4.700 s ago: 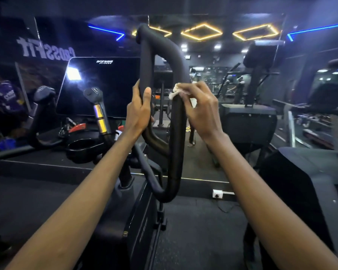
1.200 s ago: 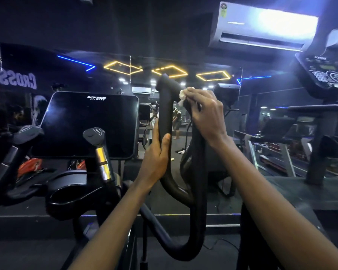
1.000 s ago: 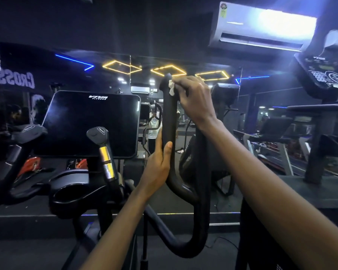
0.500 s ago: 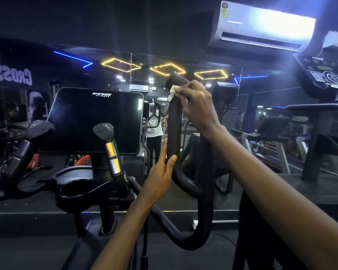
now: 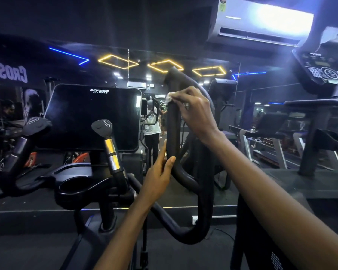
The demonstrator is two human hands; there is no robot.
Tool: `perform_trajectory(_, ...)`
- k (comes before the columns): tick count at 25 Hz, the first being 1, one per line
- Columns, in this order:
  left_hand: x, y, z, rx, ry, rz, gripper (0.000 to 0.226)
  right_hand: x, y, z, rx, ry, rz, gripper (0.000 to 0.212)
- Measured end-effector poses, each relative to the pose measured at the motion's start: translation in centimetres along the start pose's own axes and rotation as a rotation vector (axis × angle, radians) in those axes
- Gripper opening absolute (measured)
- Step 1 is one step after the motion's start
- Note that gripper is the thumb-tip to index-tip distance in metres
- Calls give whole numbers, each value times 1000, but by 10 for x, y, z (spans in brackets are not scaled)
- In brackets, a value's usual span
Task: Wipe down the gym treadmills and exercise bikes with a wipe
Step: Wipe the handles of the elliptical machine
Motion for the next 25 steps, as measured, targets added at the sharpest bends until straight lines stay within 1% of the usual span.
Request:
perform_trajectory(3, 5, 0, -8, 52, -23, -8, 64, 27, -6, -6, -123, 38, -47, 22)
perform_trajectory(5, 6, -1, -10, 84, -27, -11, 64, 34, -5, -7, -134, 48, -84, 21)
perform_trajectory(8, 6, -4, -10, 102, -28, -6, 62, 24, -5, -3, -94, 74, -25, 18)
perform_trajectory(10, 7, -5, -10, 123, -37, -6, 60, 26, -4, -4, -146, 124, 18, 18)
perform_trajectory(11, 8, -5, -10, 133, -40, -8, 59, 32, -3, -6, -168, 127, 13, 19)
perform_trajectory(14, 8, -7, -8, 146, -45, -21, 57, 60, -3, -13, -135, 81, -71, 21)
perform_trajectory(16, 8, -8, -9, 170, -68, -10, 57, 59, -2, -14, -85, 47, -113, 20)
perform_trajectory(21, 19, -7, -4, 227, -96, 18, 56, 28, -3, -4, -82, 109, -25, 16)
perform_trajectory(25, 22, -14, -10, 178, -91, 0, 59, 65, -2, -15, -114, 52, -106, 19)
Point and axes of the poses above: each hand's wrist, its own x-axis away from the middle knuckle, its own y-axis out of the palm, z = x × y, the point moved 9 cm from there along -x, towards the middle knuckle, and after that the axes turned 4 degrees about -y, right-handed, at the moved point
